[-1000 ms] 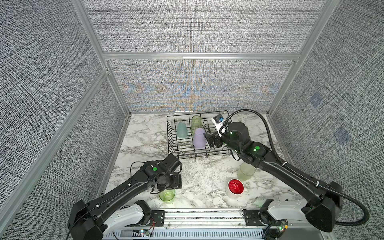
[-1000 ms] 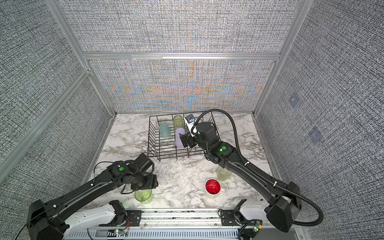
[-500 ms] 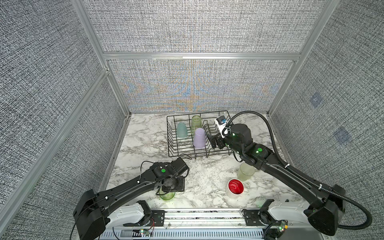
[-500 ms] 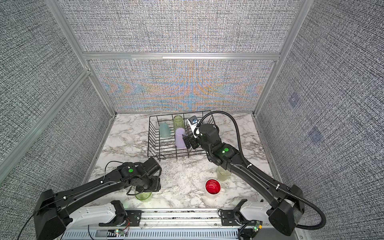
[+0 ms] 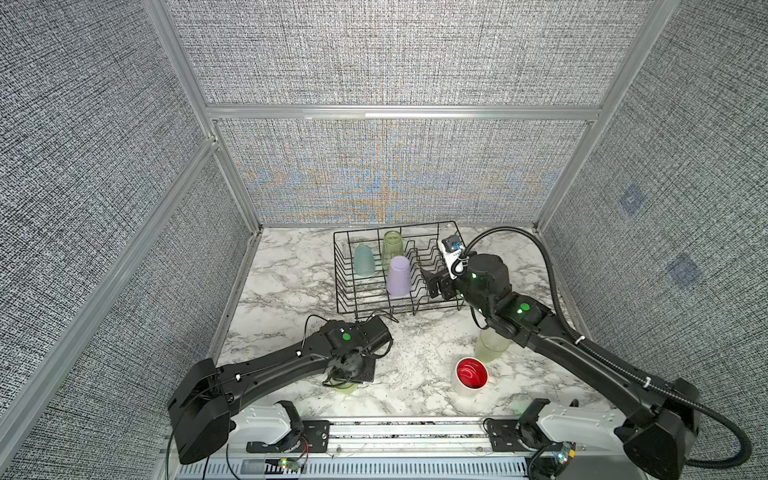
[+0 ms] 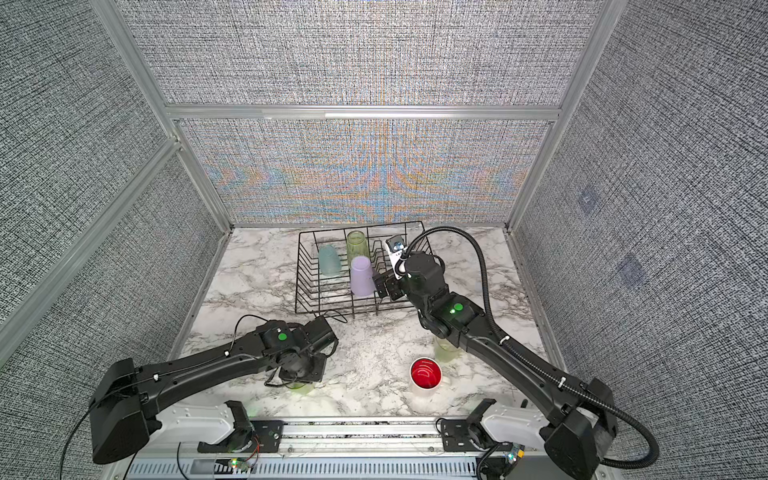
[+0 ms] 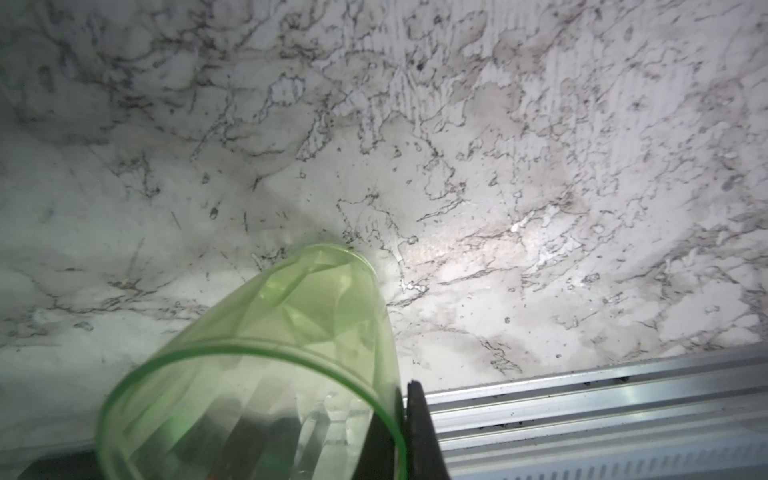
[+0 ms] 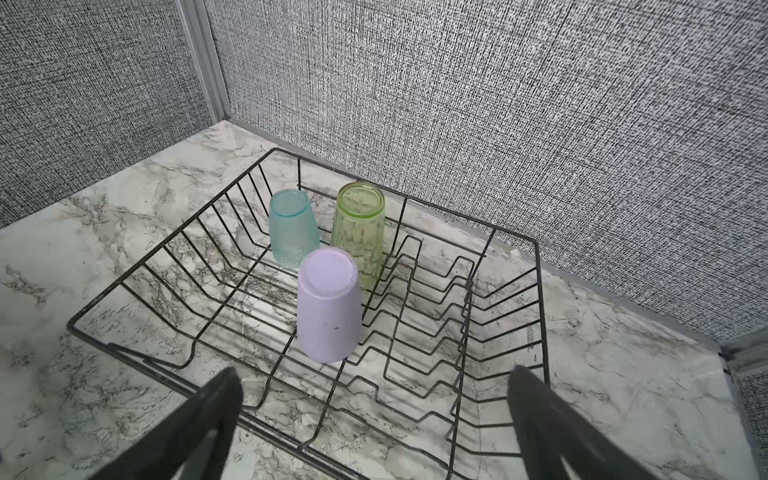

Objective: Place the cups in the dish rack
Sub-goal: 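Lower the left gripper onto the lime-green cup and grasp it, then lift the lime-green cup toward the right gripper while right gripper approaches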

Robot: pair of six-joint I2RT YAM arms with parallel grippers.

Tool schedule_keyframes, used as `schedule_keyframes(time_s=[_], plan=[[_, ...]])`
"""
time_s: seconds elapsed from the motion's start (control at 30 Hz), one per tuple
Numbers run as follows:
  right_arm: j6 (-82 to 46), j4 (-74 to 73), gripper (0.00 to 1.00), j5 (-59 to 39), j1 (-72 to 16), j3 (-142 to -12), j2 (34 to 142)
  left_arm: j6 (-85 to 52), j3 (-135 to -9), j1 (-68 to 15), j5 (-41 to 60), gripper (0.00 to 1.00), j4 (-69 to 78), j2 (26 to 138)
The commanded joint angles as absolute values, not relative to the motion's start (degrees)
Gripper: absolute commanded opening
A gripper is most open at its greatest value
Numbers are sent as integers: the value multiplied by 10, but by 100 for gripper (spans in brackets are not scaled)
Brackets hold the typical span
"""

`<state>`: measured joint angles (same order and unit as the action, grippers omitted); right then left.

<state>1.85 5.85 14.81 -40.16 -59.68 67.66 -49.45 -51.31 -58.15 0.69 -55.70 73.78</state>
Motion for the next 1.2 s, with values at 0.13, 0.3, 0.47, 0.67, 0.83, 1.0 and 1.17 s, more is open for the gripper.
schedule_keyframes(time_s=[0.13, 0.3, 0.47, 0.67, 0.83, 1.0, 1.17], plan=[[-14, 49, 99, 163, -391, -574, 654, -434, -575, -583, 0, 0, -549, 737], [-29, -15, 99, 141, -387, -470, 596, -401, -625, -582, 13, 0, -512, 726], [-12, -70, 99, 85, -380, -376, 506, -382, -651, -567, 30, 0, -443, 700], [2, -140, 99, -50, -375, -299, 433, -342, -679, -507, 135, 0, -385, 681], [70, -287, 99, -204, -375, -219, 422, -310, -701, -459, 290, 0, -359, 687], [158, -366, 99, -298, -377, -170, 416, -299, -702, -438, 403, 0, -313, 673], [171, -372, 99, -338, -378, -183, 431, -307, -694, -438, 477, 0, -267, 691]])
